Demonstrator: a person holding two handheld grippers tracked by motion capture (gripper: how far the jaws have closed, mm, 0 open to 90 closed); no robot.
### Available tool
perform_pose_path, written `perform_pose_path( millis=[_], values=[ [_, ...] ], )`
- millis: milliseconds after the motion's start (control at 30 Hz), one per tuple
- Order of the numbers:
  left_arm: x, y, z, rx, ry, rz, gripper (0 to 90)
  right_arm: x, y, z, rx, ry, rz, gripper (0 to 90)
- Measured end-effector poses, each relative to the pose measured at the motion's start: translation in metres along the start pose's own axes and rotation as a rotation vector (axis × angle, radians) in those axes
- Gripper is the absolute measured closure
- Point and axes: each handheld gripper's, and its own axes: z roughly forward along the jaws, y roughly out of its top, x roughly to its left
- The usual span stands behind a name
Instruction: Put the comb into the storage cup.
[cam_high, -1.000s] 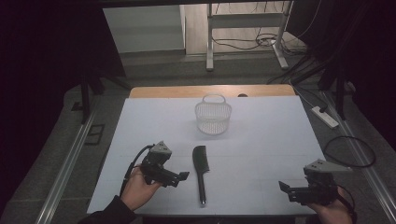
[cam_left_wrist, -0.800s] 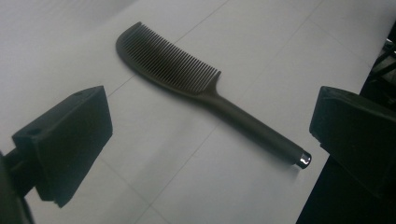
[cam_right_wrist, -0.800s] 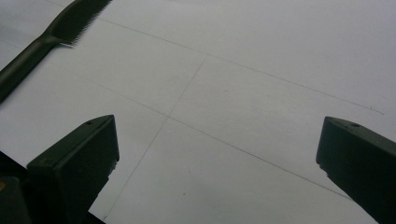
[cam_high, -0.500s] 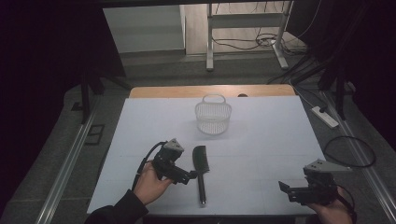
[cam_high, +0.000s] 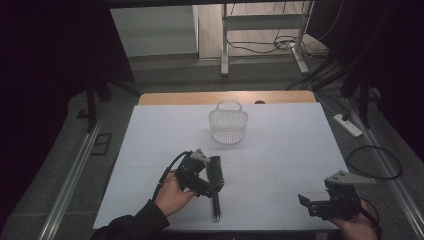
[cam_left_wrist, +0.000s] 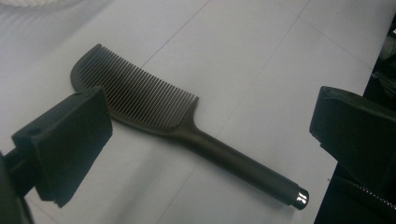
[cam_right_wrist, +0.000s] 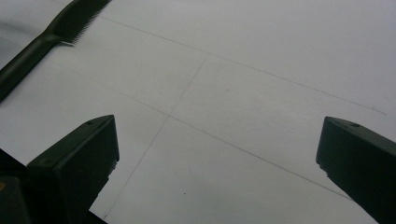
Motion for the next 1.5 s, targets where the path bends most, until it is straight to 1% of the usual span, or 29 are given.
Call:
perform_pose_path(
  millis=[133,300,400,467,500,533,567,600,633,700,733,833,867,900,967,1033,1167,1233,1267,1333,1367,1500],
  values=[
    [-0.004,0.006,0.007,0.01,-0.01,0.018,0.0,0.0,0.0,0.0,0.001,0.001,-0.001,0.0],
    [-0.007,0.011,0.013,0.017,-0.017,0.028,0.0,0.0,0.0,0.0,0.002,0.001,-0.002,0.0],
    [-0.011,0.014,0.017,0.023,-0.029,0.034,0.0,0.0,0.0,0.0,0.003,0.002,-0.002,0.0],
    [-0.014,0.016,0.02,0.029,-0.028,0.041,0.0,0.0,0.0,0.0,0.003,0.002,-0.003,0.0],
    [-0.017,0.016,0.022,0.035,-0.025,0.052,0.1,0.0,0.0,0.0,0.003,0.002,-0.003,0.0],
    [-0.017,0.016,0.022,0.035,-0.025,0.052,0.4,0.0,0.0,0.0,0.003,0.003,-0.004,0.0],
    [-0.018,0.016,0.023,0.042,-0.016,0.057,1.8,0.0,0.0,0.0,0.003,0.003,-0.004,0.0],
    [-0.019,0.016,0.023,0.045,-0.014,0.055,3.8,0.0,0.0,0.0,0.002,0.003,-0.004,0.0],
    [-0.019,0.015,0.023,0.049,-0.01,0.054,7.9,0.0,0.0,0.0,0.002,0.003,-0.004,0.0],
    [-0.019,0.014,0.023,0.056,-0.003,0.054,23.4,0.0,0.0,0.0,0.002,0.004,-0.005,0.0],
    [-0.019,0.014,0.023,0.062,0.0,0.054,23.4,0.0,0.0,0.0,0.001,0.003,-0.006,0.0],
    [-0.019,0.013,0.02,0.068,-0.026,0.048,48.1,0.0,0.0,0.0,0.002,0.003,-0.007,0.0],
    [-0.019,0.014,0.019,0.07,-0.036,0.05,62.2,0.0,0.0,0.0,0.003,0.003,-0.008,0.0],
    [-0.02,0.014,0.019,0.07,-0.046,0.055,62.2,0.0,0.0,0.0,0.003,0.003,-0.008,0.0],
    [-0.023,0.014,0.017,0.072,-0.06,0.079,74.6,0.001,0.0,0.0,0.002,0.004,-0.011,0.0],
    [-0.026,0.013,0.016,0.08,-0.063,0.082,88.7,0.001,0.0,0.001,0.003,0.005,-0.012,0.0],
    [-0.026,0.011,0.016,0.084,-0.058,0.075,88.9,0.001,0.0,0.0,0.002,0.006,-0.014,0.0],
    [-0.026,0.008,0.018,0.082,-0.063,0.067,88.8,0.001,0.0,0.0,0.002,0.006,-0.015,0.0],
    [-0.026,0.005,0.019,0.083,-0.059,0.06,88.8,0.001,0.0,0.0,0.002,0.007,-0.016,0.0],
    [-0.027,0.003,0.021,0.086,-0.053,0.06,88.9,0.001,0.0,0.0,0.002,0.007,-0.017,0.0],
    [-0.028,0.0,0.024,0.093,-0.047,0.056,88.8,0.001,0.0,0.0,0.002,0.008,-0.018,0.0],
    [-0.03,-0.005,0.029,0.1,-0.045,0.051,88.8,0.001,0.0,0.0,0.001,0.01,-0.023,0.0]
  ],
)
